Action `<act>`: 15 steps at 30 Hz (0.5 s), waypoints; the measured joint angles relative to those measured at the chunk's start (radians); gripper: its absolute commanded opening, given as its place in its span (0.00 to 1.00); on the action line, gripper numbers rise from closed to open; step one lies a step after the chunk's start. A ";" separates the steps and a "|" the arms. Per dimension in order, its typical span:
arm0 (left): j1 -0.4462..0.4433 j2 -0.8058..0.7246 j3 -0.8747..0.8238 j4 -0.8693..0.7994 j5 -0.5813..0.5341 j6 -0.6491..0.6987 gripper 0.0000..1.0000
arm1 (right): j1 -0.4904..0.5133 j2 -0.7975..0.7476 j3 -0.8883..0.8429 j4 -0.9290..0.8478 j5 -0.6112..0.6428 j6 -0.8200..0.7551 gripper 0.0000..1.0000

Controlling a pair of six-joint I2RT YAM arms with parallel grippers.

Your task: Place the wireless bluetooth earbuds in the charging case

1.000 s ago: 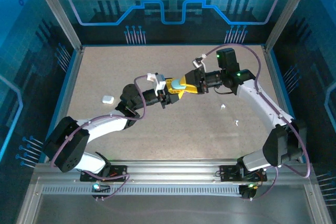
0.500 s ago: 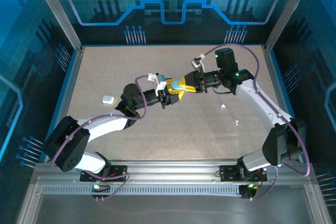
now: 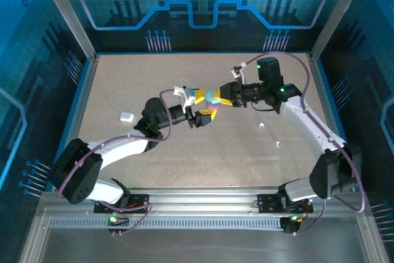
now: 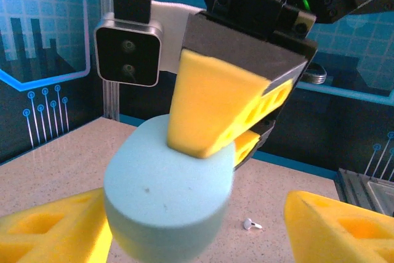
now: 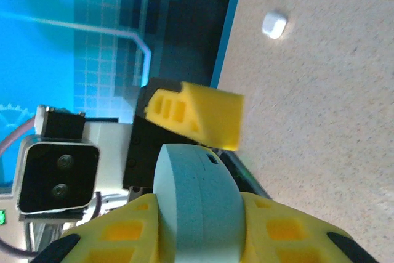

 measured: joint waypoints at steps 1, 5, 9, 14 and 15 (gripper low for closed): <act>0.000 -0.009 -0.001 -0.005 -0.007 0.002 0.79 | -0.015 -0.013 -0.016 0.007 0.017 0.003 0.23; 0.000 -0.053 -0.019 -0.011 -0.040 0.021 0.84 | -0.083 -0.058 -0.095 0.046 0.105 0.014 0.22; 0.000 -0.097 -0.032 -0.045 -0.084 0.030 0.90 | -0.130 -0.065 -0.155 0.046 0.218 0.013 0.23; 0.000 -0.165 -0.024 -0.187 -0.164 0.031 0.97 | -0.156 0.037 -0.168 0.021 0.324 -0.023 0.23; 0.000 -0.179 -0.011 -0.238 -0.188 0.029 0.99 | -0.156 0.074 -0.167 0.016 0.339 -0.033 0.23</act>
